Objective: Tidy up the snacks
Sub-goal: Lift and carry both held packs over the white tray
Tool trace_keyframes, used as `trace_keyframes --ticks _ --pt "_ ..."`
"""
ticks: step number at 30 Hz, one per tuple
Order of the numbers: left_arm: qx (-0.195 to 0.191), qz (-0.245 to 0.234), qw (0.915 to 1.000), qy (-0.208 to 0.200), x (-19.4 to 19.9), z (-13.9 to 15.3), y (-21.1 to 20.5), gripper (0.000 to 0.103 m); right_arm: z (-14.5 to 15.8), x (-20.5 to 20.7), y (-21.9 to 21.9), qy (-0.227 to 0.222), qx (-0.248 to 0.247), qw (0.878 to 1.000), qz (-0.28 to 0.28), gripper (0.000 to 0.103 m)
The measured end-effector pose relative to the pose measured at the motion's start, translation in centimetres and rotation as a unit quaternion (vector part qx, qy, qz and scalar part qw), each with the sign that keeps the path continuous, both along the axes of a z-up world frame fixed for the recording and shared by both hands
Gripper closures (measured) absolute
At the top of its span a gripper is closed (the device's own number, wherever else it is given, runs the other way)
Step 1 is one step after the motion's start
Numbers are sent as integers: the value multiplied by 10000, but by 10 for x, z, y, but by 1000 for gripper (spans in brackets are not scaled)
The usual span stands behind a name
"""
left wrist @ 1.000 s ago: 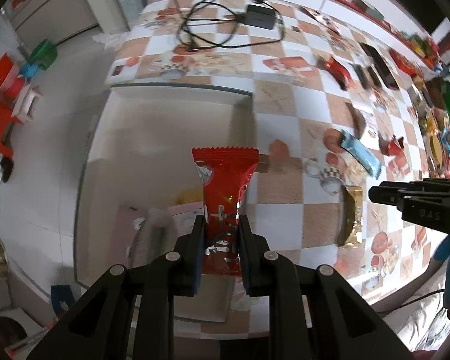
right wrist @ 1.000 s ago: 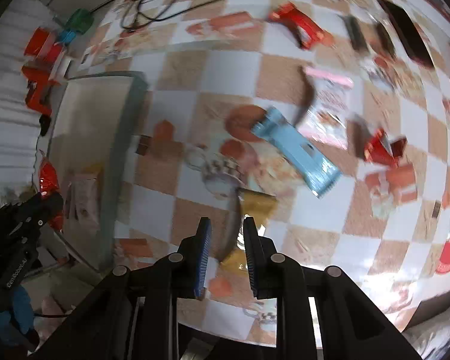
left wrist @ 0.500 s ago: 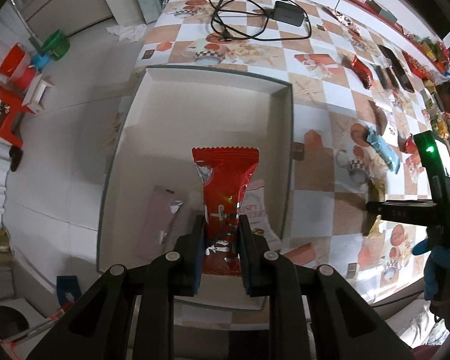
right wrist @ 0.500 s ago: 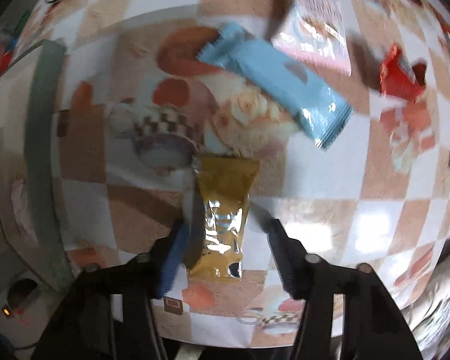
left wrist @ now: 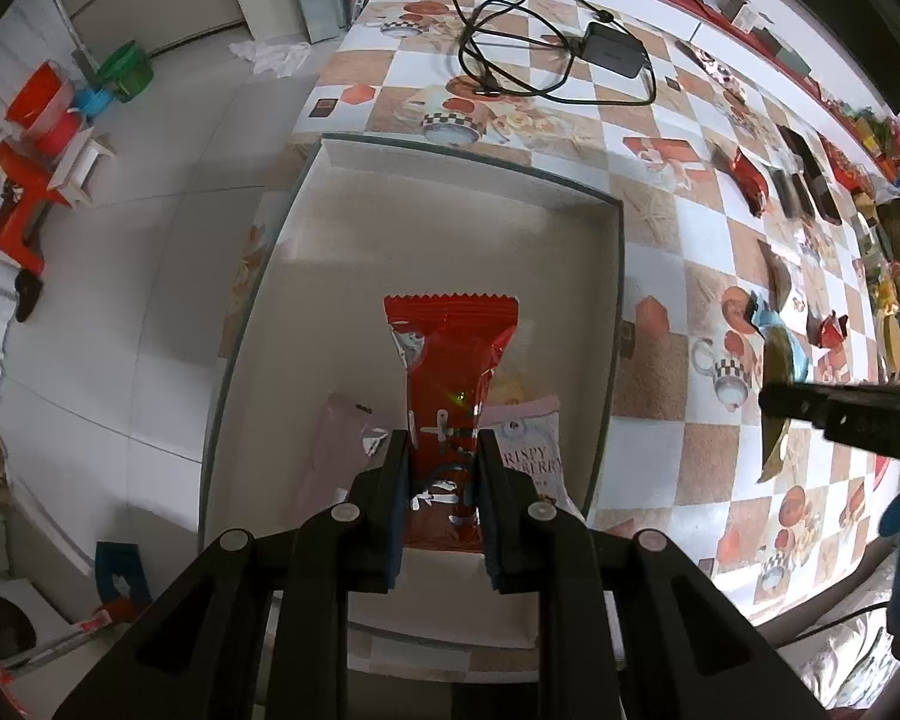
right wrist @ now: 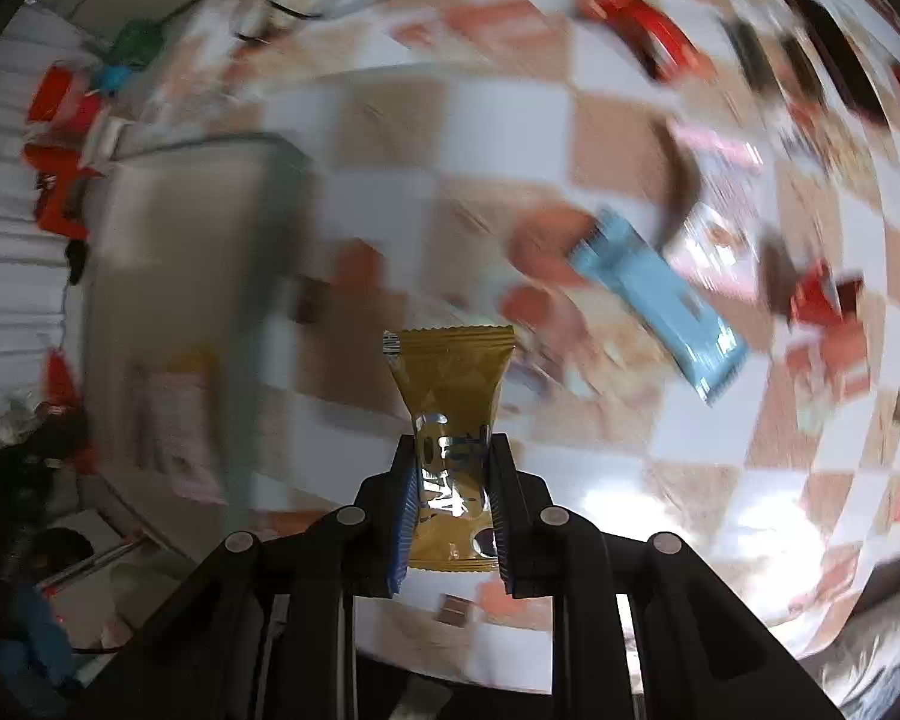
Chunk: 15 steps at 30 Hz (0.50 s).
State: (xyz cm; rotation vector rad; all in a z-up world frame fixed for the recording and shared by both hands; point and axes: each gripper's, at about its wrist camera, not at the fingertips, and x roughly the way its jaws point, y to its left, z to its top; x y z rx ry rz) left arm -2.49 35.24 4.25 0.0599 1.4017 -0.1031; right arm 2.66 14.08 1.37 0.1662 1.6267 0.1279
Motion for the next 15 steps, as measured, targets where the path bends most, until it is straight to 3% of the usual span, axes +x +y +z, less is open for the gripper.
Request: trace_keyframes --ticks 7,15 --pt "-43 128 9999 10 6 -4 12 81 21 9 63 -179 318 9982 470 80" --pt "-5 228 9997 24 13 -8 19 81 7 28 110 -227 342 9948 935 80"
